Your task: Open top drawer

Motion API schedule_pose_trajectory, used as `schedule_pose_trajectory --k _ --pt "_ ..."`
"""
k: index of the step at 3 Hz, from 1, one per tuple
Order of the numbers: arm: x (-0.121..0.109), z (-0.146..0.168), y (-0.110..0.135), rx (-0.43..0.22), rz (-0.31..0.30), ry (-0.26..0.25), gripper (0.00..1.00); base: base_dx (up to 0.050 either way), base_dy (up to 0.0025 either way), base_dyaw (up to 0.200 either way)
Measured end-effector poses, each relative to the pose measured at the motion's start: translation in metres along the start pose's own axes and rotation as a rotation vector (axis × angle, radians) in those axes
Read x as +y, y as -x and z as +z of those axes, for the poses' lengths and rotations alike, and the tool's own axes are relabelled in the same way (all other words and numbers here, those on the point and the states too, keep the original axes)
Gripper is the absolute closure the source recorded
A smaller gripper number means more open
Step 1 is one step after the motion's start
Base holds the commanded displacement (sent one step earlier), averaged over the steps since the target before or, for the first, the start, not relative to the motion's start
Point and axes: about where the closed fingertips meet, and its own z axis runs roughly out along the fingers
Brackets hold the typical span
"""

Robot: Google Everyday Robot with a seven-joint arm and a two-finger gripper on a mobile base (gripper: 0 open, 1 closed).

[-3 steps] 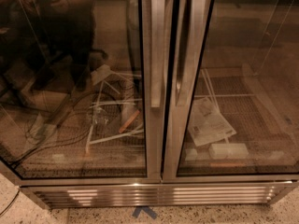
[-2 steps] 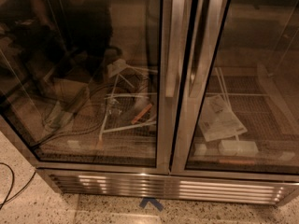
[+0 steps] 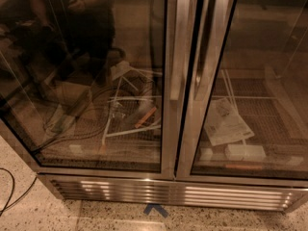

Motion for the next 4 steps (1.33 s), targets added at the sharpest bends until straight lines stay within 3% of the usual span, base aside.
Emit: schedule_pose_trajectory --k 2,3,4 --pt "0.018 0.025 -0.058 -0.027 0.05 0.097 0.0 0.0 0.0 0.0" --pt "0.037 0.038 -0.076 -0.015 0.044 0.149 0.0 0.0 0.0 0.0" --pt "0.041 0.037 -0.081 -0.021 0.048 0.154 0.0 0.0 0.0 0.0"
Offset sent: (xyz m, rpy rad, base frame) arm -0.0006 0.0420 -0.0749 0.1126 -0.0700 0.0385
